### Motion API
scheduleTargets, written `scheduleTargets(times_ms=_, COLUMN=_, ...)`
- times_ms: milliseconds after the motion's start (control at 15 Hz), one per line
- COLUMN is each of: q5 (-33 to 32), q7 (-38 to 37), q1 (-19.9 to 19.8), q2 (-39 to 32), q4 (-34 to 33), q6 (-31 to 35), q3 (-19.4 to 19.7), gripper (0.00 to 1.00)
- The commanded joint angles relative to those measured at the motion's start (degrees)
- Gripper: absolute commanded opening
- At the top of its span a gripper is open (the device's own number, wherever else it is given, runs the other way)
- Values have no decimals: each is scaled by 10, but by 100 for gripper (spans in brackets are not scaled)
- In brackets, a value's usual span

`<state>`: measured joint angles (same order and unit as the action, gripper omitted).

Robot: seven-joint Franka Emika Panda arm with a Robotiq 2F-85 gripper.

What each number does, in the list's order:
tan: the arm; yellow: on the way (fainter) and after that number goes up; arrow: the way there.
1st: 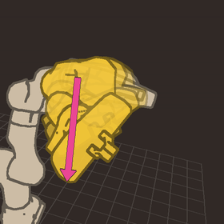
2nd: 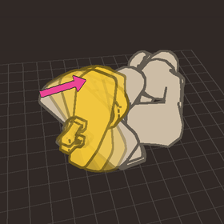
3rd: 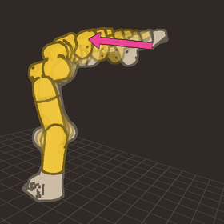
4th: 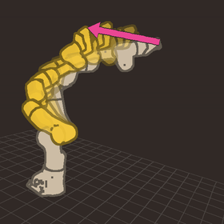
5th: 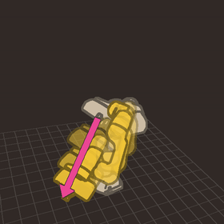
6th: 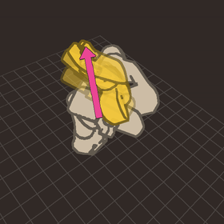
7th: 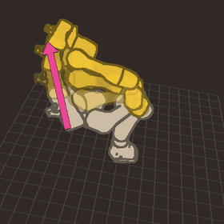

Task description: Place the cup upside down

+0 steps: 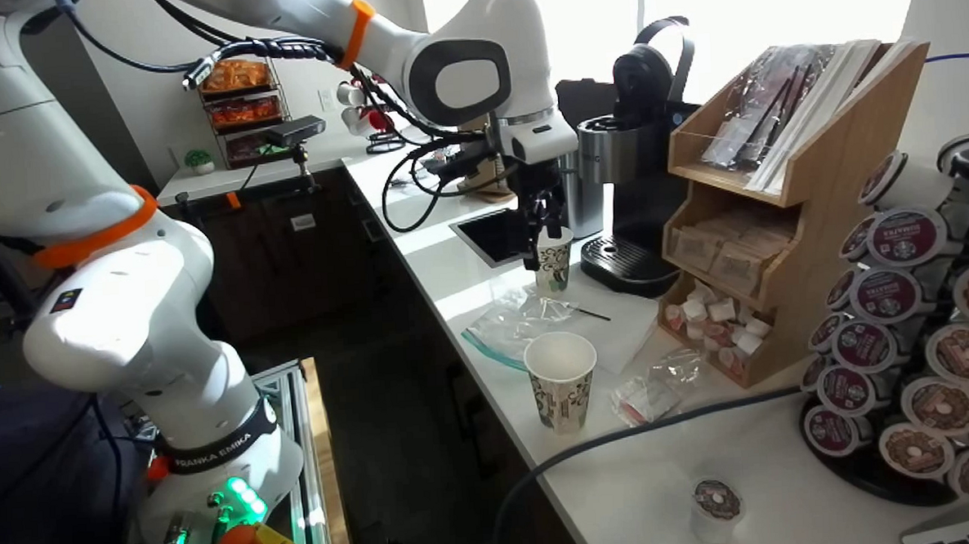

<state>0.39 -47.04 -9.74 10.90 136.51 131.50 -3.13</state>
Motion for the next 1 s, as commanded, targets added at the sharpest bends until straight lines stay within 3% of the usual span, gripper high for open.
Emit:
scheduleTargets(times_ms=0, q5=-1, q7=-53, q1=7, q2=-52, q4=-31, q6=14, q3=17, gripper=100)
scheduleTargets(times_ms=333, q5=27, q7=-65, q1=22, q2=-123, q4=-83, q6=19, q3=36, gripper=100)
scheduleTargets(times_ms=933, q5=177, q7=-2, q1=44, q2=-208, q4=-154, q6=14, q3=46, gripper=100)
